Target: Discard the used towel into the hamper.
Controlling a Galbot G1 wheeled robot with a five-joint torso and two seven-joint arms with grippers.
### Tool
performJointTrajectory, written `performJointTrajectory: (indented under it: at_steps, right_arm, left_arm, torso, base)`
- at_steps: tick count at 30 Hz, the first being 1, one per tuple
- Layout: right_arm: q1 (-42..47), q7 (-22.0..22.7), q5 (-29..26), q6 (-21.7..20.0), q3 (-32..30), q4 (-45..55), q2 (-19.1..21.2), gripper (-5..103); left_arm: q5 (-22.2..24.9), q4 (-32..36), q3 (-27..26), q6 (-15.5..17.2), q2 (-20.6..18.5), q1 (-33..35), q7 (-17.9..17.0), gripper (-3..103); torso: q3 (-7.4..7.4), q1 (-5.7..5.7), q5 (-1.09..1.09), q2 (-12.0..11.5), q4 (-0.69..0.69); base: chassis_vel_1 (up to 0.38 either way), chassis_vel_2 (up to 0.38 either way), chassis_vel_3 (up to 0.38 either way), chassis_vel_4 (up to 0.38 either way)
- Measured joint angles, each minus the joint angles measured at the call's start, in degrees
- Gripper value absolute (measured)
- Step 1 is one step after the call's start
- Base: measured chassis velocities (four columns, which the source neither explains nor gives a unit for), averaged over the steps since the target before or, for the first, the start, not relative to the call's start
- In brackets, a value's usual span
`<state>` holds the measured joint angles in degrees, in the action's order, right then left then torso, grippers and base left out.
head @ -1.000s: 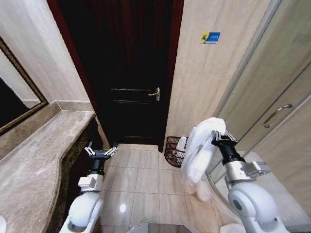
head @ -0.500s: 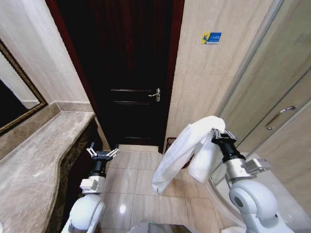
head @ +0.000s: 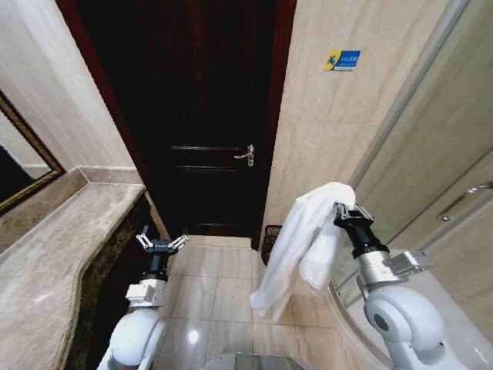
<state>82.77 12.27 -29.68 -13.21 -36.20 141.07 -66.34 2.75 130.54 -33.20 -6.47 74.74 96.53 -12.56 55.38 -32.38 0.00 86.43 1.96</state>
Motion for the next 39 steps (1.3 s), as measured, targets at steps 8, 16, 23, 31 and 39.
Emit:
performJointTrajectory:
  at_steps: [8,16,23,31,39]
  right_arm:
    - [1.4,0.0,-0.7,-0.9,-1.2,1.0,-0.3,5]
    - [-2.6,4.3,-8.7,-5.3,-3.9,2.2,2.9,5]
    - [-8.8,7.8,-17.1,-7.9,-5.8,2.3,8.3,5]
    - [-25.3,13.6,-30.6,-9.6,-5.0,0.2,19.5,5]
    - [-47.1,13.7,-40.3,-10.8,-1.6,-11.4,30.1,5]
  left_arm:
    - [0.0,0.1,-0.3,0.1,0.2,0.1,-0.1,100]
    - [1.6,0.7,-1.7,0.3,-0.5,0.4,-0.3,100]
    - [2.1,0.7,-2.6,-0.2,0.2,1.4,-0.5,100]
    - [1.7,1.0,-3.5,-2.0,1.8,3.1,-0.4,100]
    - [1.3,0.1,-3.7,-2.9,2.6,3.1,-0.3,100]
  torso:
    - [0.0,-0.01,0.0,0.0,0.01]
    - [0.0,0.01,0.0,0.0,0.0]
    - [0.0,0.02,0.0,0.0,0.0]
    - [0.0,0.0,0.0,0.0,0.01]
    - [0.01,0.0,0.01,0.0,0.02]
  base:
    - [-0.101,0.105,0.081,-0.097]
    - [-0.029,0.014,0.035,-0.03]
    - [0.0,0.0,0.0,0.0]
    - [0.0,0.0,0.0,0.0]
    - [0.0,0.0,0.0,0.0]
